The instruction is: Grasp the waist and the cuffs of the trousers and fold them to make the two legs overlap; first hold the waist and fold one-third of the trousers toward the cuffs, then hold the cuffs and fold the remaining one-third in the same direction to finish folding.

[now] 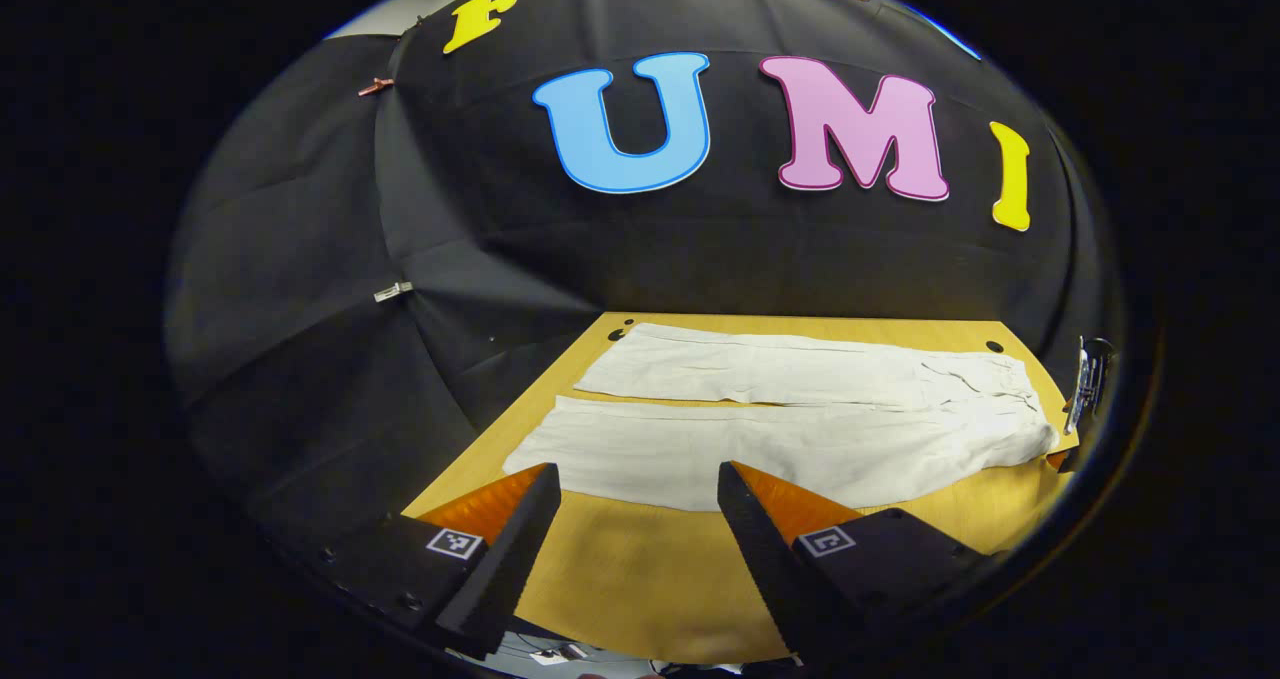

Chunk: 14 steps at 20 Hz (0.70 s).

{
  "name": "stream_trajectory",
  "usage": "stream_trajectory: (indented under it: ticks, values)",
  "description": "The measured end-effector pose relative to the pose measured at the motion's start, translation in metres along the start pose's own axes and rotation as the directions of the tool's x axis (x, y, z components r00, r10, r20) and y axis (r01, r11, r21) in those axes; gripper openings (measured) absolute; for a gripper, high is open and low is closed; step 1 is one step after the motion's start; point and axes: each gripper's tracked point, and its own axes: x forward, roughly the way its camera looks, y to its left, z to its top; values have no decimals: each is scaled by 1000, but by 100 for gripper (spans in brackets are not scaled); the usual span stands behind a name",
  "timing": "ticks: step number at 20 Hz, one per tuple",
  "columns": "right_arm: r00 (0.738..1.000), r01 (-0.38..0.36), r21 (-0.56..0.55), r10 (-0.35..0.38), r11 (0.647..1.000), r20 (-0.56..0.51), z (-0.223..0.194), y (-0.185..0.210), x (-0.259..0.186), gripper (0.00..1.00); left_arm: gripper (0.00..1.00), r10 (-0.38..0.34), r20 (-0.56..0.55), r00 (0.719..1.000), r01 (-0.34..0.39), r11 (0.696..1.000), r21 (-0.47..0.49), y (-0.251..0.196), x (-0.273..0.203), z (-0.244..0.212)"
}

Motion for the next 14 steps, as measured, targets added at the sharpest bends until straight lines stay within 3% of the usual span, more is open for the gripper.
stream_trajectory:
  ticks: [3, 9, 10, 11, 12, 14]
  values:
    - [999, 14, -96, -11, 995, 30, 5, -1, 5, 95, 99, 22, -7, 1000, -22, 1000, -9, -1, 0, -5]
    - [997, 72, -143, -70, 987, 19, 16, -13, 22, 94, 99, 29, -32, 999, -29, 999, -17, -11, 2, -15]
    - [998, 58, -131, -57, 990, 8, 15, -12, 28, 100, 99, 28, -32, 999, -28, 1000, -9, -12, 3, -15]
    - [999, 33, -118, -34, 992, -11, 13, -8, 31, 93, 99, 30, -31, 999, -30, 1000, -1, -12, 4, -16]
    - [999, 36, -121, -38, 992, -10, 16, -9, 32, 74, 99, 31, -32, 999, -31, 999, 7, -11, 5, -16]
    - [999, -5, -114, 1, 994, -39, 12, 1, 35, 59, 99, 36, -29, 999, -35, 999, 24, -8, 8, -16]
